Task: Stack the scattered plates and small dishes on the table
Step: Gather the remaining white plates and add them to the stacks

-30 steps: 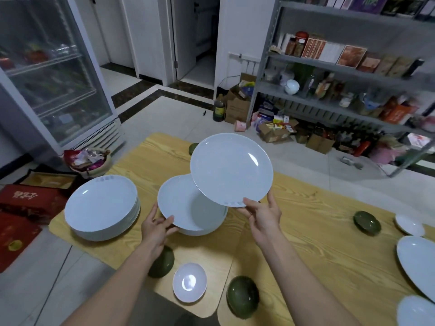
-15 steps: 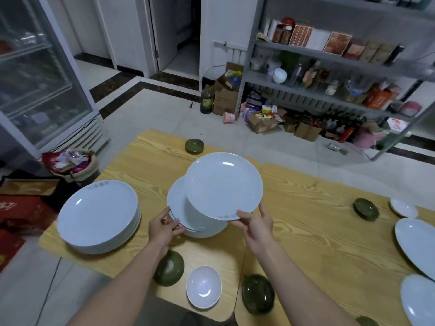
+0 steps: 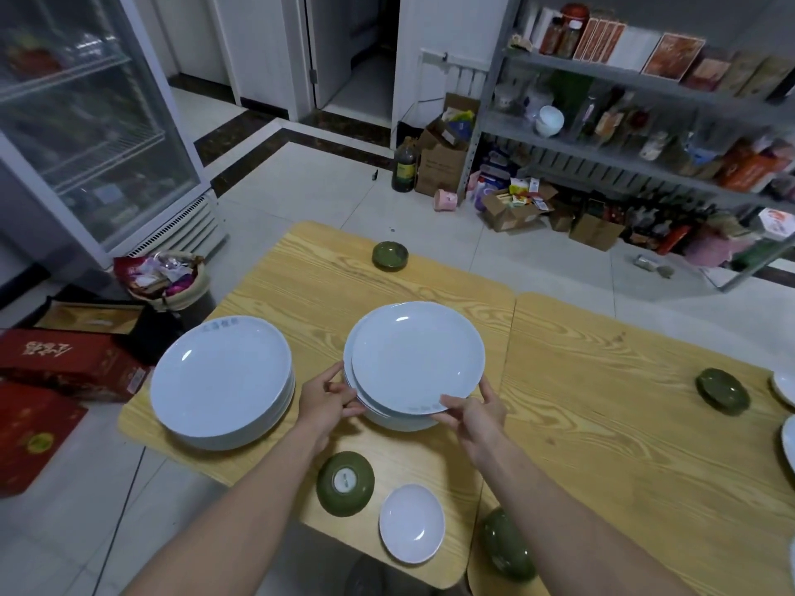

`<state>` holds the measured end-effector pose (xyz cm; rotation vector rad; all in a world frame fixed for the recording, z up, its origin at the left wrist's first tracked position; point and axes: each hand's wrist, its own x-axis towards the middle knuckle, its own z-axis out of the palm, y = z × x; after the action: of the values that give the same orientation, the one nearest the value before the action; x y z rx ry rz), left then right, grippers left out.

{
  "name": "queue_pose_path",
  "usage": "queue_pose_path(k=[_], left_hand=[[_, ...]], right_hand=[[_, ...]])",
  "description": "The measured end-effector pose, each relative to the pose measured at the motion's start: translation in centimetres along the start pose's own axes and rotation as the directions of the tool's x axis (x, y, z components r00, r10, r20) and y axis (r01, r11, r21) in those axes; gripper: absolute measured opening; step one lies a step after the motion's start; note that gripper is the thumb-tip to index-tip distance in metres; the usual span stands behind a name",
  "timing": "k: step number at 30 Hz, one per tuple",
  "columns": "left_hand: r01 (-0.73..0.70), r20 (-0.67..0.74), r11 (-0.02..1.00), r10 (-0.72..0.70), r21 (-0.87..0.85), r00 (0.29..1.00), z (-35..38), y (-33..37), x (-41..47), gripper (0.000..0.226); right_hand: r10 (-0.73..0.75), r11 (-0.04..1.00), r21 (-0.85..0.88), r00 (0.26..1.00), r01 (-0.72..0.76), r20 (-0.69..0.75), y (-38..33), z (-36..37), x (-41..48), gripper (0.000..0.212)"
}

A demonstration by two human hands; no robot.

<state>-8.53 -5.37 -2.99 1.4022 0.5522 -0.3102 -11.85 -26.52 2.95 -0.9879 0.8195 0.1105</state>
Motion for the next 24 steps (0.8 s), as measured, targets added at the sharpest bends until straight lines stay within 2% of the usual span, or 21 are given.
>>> queue_pose_path(k=[7,10,12,15,24], left_hand=[[-0.018,0.029,1.0,0.018,-0.002,0.999,-0.7,-0.4,0.6,0.065],[-0.022,0.036,1.0,0.022,-0.005,0.999,-0.8,-0.5,0.6,0.066],[-0.026,0.032,1.0,0.026,0.002,0.999,-0.8,-0.4,0.5,0.066],[-0.032,0.026,0.999,0.031,0.011,0.999,-0.9,-0.5,0.5,0.066],[-0.023,0.026,1.0,0.022,0.018,0.999,-1.1,-0.1,0.3,0.065]], right_hand=[[-0.038,0.99,-0.133,0.999,0.037,-0.004,0.9,-0.1,1.0,0.085],[-0.068,0.966,-0.252,0.998,0.066,0.0,0.9,0.0,1.2,0.069],[-0.09,0.936,-0.344,0.995,0.073,-0.034,0.9,0.0,1.8,0.052],[-0.13,0.894,-0.438,0.99,0.095,-0.052,0.8,-0.1,2.3,0.046],[-0.169,0.856,-0.512,0.973,0.066,-0.157,0.3,0.0,3.2,0.033]])
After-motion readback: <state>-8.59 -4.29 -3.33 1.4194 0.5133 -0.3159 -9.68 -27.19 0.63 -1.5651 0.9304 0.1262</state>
